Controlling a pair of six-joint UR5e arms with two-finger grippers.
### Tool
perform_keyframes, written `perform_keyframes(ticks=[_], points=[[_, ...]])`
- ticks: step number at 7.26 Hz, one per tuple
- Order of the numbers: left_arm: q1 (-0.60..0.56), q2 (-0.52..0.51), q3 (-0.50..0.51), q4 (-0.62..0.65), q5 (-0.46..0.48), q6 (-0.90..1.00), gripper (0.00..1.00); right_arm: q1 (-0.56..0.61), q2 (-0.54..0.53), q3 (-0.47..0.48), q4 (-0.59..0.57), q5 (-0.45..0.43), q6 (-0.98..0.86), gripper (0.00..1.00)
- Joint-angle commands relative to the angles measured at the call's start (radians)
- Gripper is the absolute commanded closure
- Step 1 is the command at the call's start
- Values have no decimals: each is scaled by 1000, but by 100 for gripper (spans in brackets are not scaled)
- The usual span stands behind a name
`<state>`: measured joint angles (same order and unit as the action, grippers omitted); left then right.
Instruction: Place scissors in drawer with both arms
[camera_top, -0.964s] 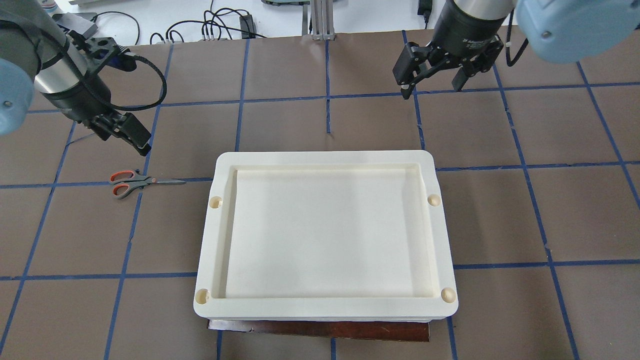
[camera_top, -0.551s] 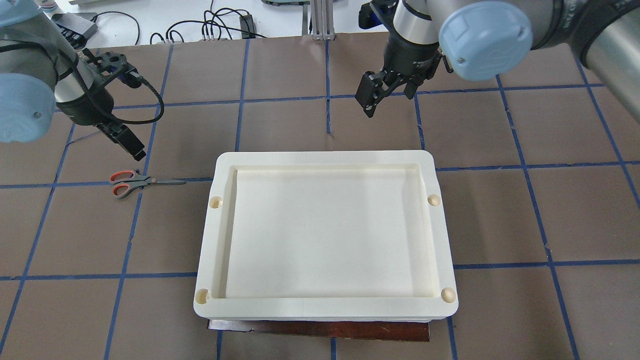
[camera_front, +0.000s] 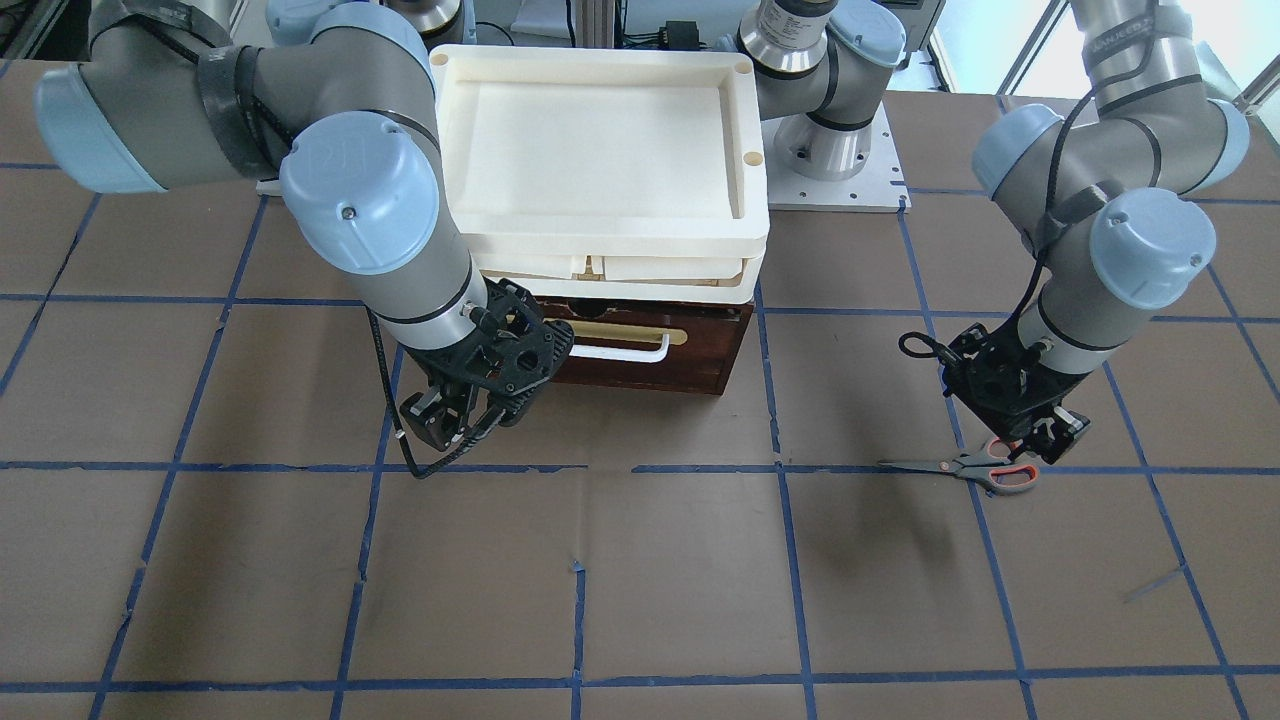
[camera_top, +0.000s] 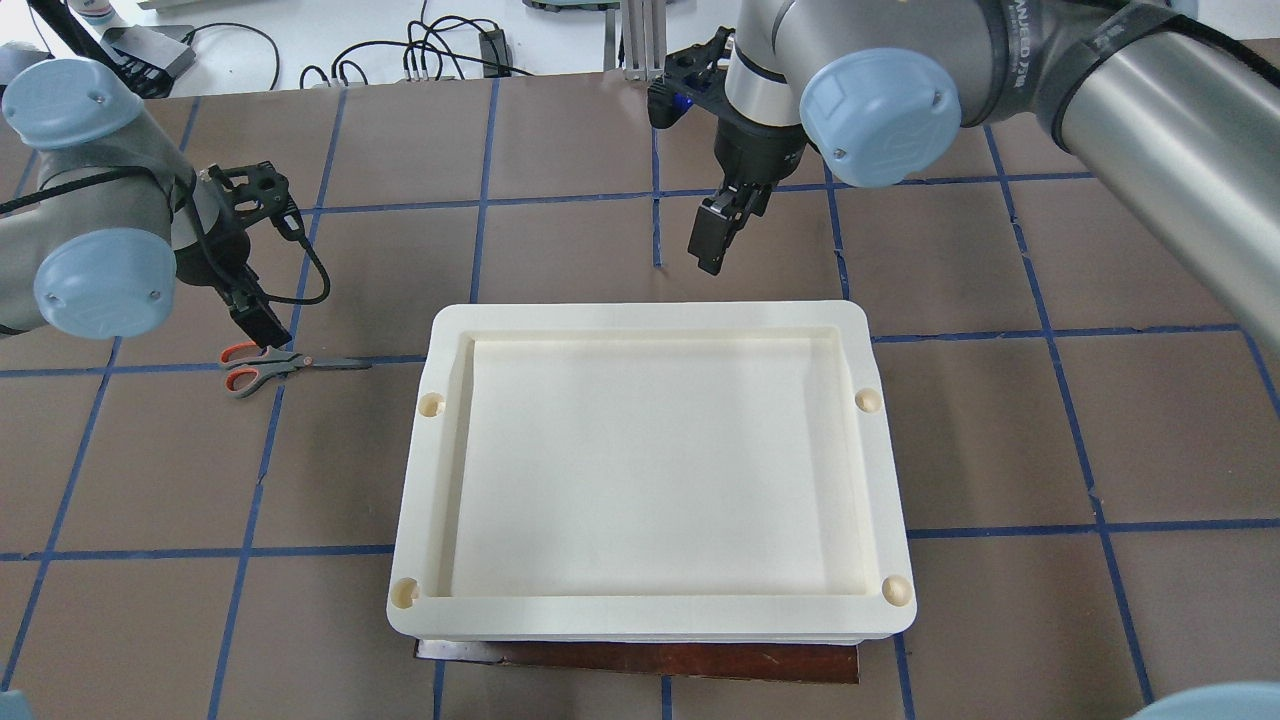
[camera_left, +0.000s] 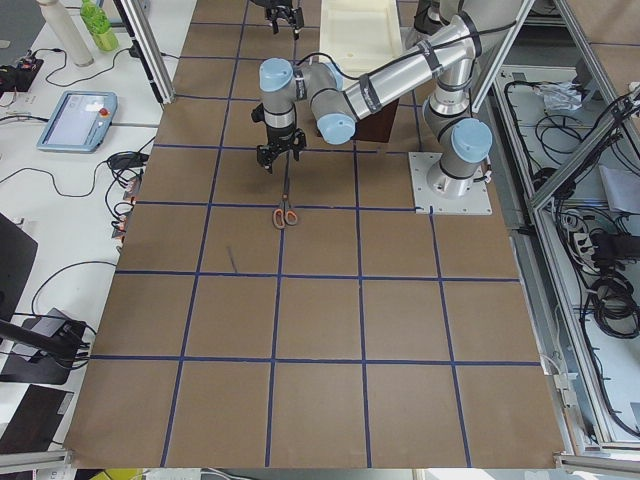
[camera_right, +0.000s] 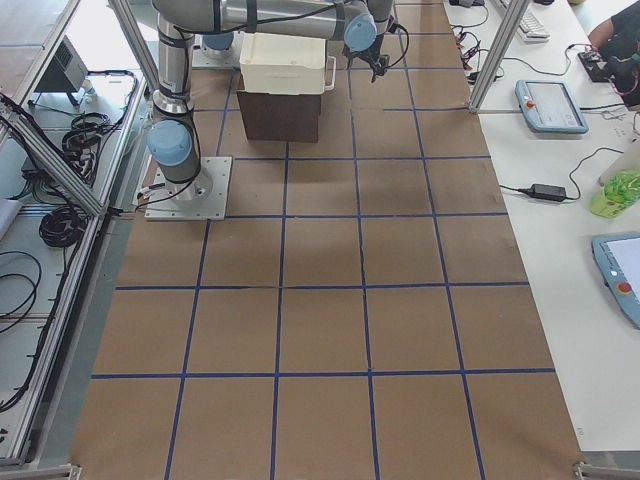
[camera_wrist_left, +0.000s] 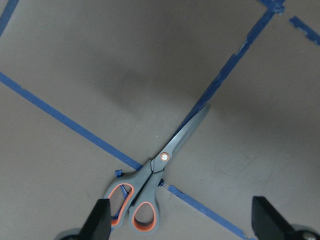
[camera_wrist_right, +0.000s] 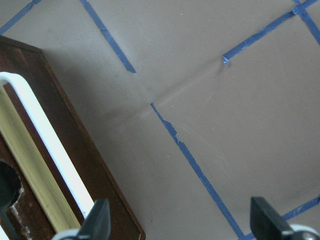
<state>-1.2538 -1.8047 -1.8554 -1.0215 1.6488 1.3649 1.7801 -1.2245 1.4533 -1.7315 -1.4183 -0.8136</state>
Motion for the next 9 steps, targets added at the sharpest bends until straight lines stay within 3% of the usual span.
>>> perform_keyframes(ticks=[1, 2, 7, 9], points=[[40, -38, -39, 70, -6, 182, 1, 1, 34, 6, 53, 79, -80, 0], [42, -47, -83, 155, -6, 212, 1, 1, 46, 2, 69, 85, -105, 0], [76, -136, -85, 169, -6, 559, 0, 1, 77, 2, 198, 87, -199, 0], [76, -160, -81, 170, -9, 566, 0, 1, 76, 6, 207, 87, -203, 0]])
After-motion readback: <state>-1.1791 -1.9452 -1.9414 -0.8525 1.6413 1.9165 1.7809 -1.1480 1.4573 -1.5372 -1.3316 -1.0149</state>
